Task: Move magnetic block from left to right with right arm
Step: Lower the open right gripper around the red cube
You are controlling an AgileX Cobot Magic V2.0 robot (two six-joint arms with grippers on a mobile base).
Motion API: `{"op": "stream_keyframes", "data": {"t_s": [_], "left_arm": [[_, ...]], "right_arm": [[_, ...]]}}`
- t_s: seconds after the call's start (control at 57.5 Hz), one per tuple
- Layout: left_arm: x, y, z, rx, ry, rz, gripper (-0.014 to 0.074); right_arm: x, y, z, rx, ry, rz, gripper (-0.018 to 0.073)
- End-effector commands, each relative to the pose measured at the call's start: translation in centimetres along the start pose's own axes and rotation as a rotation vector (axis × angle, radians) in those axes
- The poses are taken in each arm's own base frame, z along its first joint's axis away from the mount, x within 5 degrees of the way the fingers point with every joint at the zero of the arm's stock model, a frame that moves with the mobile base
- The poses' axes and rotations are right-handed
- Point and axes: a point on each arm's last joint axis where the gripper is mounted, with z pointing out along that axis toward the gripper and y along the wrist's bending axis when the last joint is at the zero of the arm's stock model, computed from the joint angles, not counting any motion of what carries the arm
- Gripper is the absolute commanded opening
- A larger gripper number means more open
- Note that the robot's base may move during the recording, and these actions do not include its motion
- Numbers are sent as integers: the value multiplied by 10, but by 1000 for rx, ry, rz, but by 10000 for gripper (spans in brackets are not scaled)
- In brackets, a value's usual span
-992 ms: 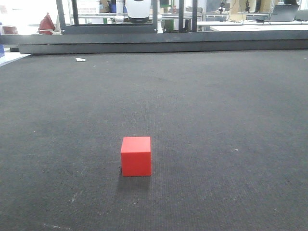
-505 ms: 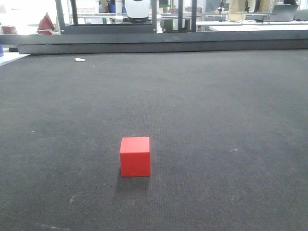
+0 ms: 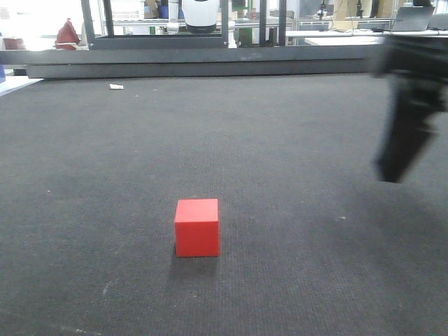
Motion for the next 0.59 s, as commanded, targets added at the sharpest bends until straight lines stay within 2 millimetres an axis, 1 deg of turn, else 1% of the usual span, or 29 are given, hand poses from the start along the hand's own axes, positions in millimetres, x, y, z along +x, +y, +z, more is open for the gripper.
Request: {"op": "stream_keyframes", "data": {"t_s": [0.0, 0.139, 0.278, 0.435, 0.574], "left_arm": [[-6, 1, -1, -6, -90, -4, -126], [-6, 1, -1, -6, -90, -4, -126], [-6, 1, -1, -6, -90, -4, -126], [-6, 1, -1, -6, -90, -4, -126], [-6, 1, -1, -6, -90, -4, -126]], "right_arm": [[-16, 27, -7, -21, -10, -46, 596], [-29, 63, 4, -11, 42, -102, 596], [-34, 92, 13, 2, 89, -125, 596], [-36, 122, 22, 10, 124, -154, 596], [-37, 143, 30, -4, 133, -182, 596]]}}
